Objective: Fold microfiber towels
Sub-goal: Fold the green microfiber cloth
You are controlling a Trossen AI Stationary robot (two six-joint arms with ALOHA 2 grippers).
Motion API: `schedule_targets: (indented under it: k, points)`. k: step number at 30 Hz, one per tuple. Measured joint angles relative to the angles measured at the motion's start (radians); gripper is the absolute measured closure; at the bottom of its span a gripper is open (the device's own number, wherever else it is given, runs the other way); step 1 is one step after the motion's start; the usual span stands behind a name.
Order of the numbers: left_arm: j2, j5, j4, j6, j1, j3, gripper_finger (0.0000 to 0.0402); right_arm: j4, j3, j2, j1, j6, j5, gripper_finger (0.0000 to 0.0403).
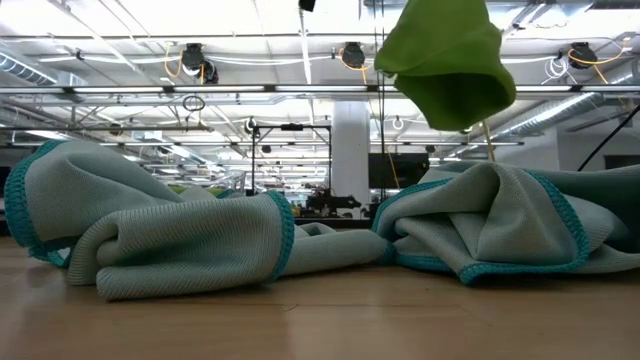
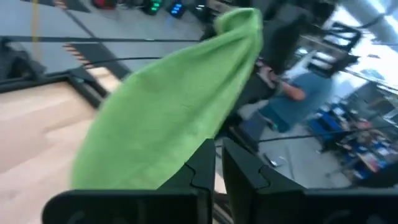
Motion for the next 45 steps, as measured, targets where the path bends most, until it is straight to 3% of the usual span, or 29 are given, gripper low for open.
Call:
schedule_targets:
  k: [7, 12, 20, 26, 31, 35, 40, 45]
  points:
    - [0.000, 0.110, 0.002, 0.093, 0.017, 0.000, 0.0371, 0.000, 0.000, 0.000, 0.000, 0.000, 0.000, 0.0401]
    - [0.000, 0.262, -0.008, 0.145, 0.040, 0.000, 0.0371, 0.000, 0.000, 0.000, 0.000, 0.014, 0.001, 0.0401]
    - [0.000, 0.330, -0.044, 0.164, 0.096, 0.001, 0.0362, 0.000, 0.000, 0.000, 0.000, 0.019, 0.004, 0.0401]
    - [0.021, 0.316, -0.244, 0.281, 0.110, 0.000, 0.0271, 0.016, 0.000, 0.000, 0.000, 0.019, 0.004, 0.0401]
    - [0.065, 0.292, -0.248, 0.313, 0.148, 0.000, 0.0164, 0.017, 0.000, 0.000, 0.000, 0.019, 0.004, 0.0401]
    - [0.111, 0.353, -0.189, 0.379, 0.178, 0.000, 0.0120, 0.017, 0.000, 0.000, 0.000, 0.019, 0.004, 0.0401]
    - [0.181, 0.431, -0.161, 0.480, 0.201, 0.001, 0.0141, 0.016, 0.000, 0.001, 0.000, 0.019, 0.003, 0.0401]
    - [0.225, 0.486, -0.149, 0.493, 0.207, -0.001, 0.0236, 0.015, 0.000, 0.000, 0.000, 0.019, 0.002, 0.0401]
